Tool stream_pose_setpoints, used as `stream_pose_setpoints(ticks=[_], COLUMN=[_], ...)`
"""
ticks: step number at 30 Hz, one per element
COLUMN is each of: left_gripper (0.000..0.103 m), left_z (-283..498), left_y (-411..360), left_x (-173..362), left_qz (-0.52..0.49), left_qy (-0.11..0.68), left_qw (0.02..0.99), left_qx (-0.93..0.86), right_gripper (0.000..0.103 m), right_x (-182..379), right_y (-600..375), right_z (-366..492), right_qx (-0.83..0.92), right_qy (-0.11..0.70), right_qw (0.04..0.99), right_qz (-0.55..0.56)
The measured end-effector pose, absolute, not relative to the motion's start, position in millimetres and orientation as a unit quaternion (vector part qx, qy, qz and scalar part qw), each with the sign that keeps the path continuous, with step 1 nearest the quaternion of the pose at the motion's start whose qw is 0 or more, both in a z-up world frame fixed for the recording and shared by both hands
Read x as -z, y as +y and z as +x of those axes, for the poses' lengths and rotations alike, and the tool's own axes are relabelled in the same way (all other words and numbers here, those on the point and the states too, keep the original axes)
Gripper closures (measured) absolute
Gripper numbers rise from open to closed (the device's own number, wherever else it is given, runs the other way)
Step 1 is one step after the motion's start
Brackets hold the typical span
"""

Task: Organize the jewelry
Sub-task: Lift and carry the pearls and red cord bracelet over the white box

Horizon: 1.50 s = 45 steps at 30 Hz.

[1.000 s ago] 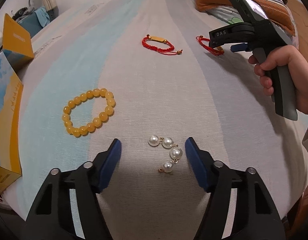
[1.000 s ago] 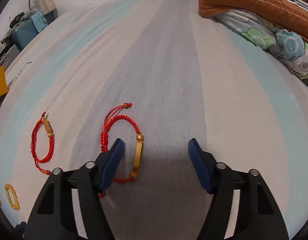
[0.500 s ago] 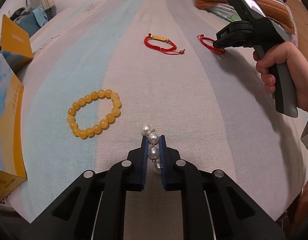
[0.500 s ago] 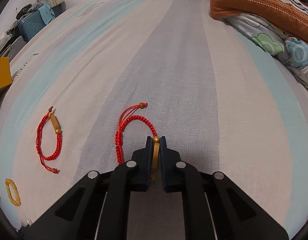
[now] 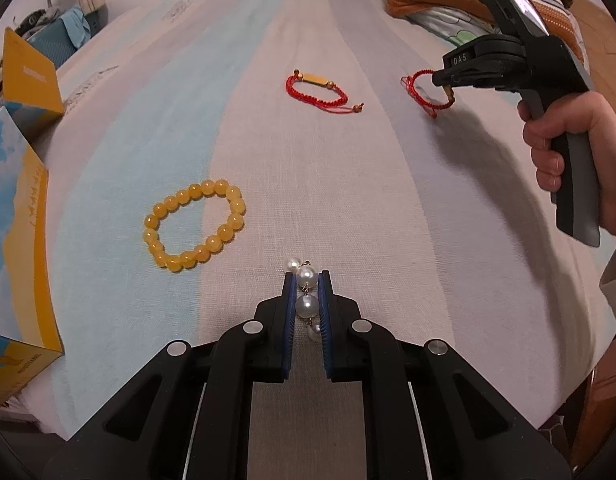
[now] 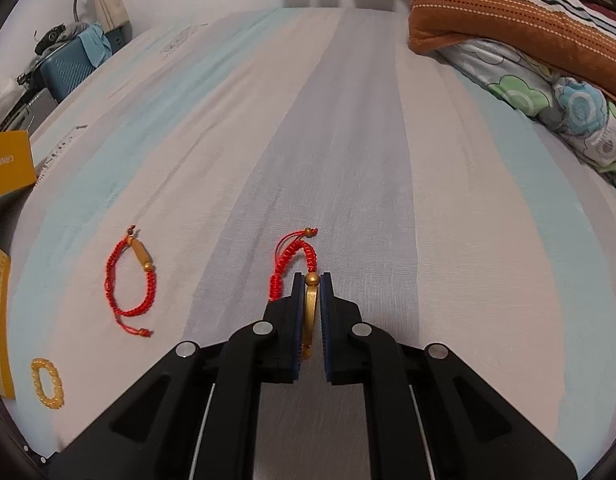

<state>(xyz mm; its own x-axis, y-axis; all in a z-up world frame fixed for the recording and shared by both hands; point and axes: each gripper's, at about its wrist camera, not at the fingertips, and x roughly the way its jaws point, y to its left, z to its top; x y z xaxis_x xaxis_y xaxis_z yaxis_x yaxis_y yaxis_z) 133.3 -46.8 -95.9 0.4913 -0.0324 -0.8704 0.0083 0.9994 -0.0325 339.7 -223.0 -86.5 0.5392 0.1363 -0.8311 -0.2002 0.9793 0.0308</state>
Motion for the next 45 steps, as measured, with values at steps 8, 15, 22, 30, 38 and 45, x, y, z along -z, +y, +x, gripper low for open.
stream_pose_setpoints(ticks=[8, 15, 22, 30, 38, 45], left_gripper=[0.093, 0.093, 0.093, 0.093, 0.093, 0.093], left_z=[128, 123, 117, 107, 94, 82], left_y=[-48, -46, -46, -39, -23, 0], left_x=[81, 68, 57, 37, 16, -4], left_qz=[-0.013, -0.011, -0.010, -0.007, -0.007, -0.011], left_qy=[0.499, 0.494, 0.493, 0.485, 0.472, 0.463], left_qw=[0.866, 0.869, 0.870, 0.874, 0.881, 0.886], left_qx=[0.017, 0.019, 0.017, 0.007, -0.002, -0.018], right_gripper=[0.096, 0.096, 0.096, 0.096, 0.096, 0.096], right_x=[70, 51, 31, 12, -10, -24], right_y=[-228, -233, -236, -237, -229, -208], right_z=[318, 300, 280, 257, 229, 202], right_qx=[-0.096, -0.091, -0.077, -0.066, -0.068, -0.079], right_qy=[0.461, 0.452, 0.443, 0.439, 0.431, 0.425], right_qw=[0.882, 0.887, 0.893, 0.896, 0.900, 0.901], right_qz=[-0.013, -0.007, -0.011, -0.005, -0.010, -0.016])
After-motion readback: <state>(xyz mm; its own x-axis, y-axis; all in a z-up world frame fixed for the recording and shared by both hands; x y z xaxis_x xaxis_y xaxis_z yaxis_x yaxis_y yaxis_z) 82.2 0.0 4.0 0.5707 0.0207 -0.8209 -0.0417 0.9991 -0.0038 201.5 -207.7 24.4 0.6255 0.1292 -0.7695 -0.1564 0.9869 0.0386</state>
